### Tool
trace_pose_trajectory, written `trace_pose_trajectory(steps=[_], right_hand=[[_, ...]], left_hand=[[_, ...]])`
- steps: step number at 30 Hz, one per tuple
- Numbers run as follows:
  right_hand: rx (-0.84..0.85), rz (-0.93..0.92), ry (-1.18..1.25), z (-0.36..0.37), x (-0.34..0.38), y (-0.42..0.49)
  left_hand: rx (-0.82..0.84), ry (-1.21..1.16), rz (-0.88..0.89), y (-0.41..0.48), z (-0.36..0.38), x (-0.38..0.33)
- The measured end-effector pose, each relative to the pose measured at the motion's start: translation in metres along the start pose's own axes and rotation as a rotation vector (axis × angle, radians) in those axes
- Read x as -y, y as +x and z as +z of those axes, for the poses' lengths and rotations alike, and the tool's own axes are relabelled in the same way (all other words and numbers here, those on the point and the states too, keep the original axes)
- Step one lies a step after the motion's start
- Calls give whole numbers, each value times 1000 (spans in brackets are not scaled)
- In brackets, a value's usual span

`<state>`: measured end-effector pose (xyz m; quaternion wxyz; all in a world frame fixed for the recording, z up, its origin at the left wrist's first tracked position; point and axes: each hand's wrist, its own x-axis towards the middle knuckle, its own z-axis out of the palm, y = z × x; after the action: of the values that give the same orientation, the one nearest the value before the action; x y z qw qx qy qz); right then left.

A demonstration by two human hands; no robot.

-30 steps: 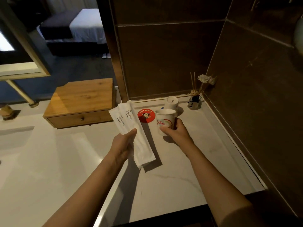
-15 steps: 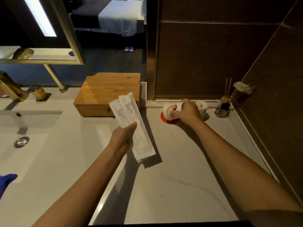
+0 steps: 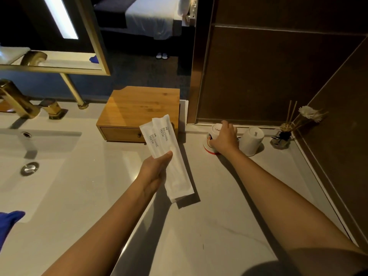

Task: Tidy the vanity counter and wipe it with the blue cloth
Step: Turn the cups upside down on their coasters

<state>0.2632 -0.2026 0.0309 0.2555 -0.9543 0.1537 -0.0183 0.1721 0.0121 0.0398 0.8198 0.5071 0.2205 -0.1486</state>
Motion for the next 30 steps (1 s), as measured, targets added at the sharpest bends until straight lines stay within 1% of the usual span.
trace_pose_trajectory(steps=[4, 7, 18, 30], right_hand=[[-42, 147, 307, 15, -12, -8], [-29, 155, 393, 26, -23, -18], [-96, 191, 387, 30, -33, -20], [-35, 155, 426, 27, -33, -16]], left_hand=[[0, 6, -7, 2, -4, 0], [0, -9, -8, 4, -6, 0], [-7, -38, -20, 9, -11, 0], [-13, -36, -39, 13, -10, -2]])
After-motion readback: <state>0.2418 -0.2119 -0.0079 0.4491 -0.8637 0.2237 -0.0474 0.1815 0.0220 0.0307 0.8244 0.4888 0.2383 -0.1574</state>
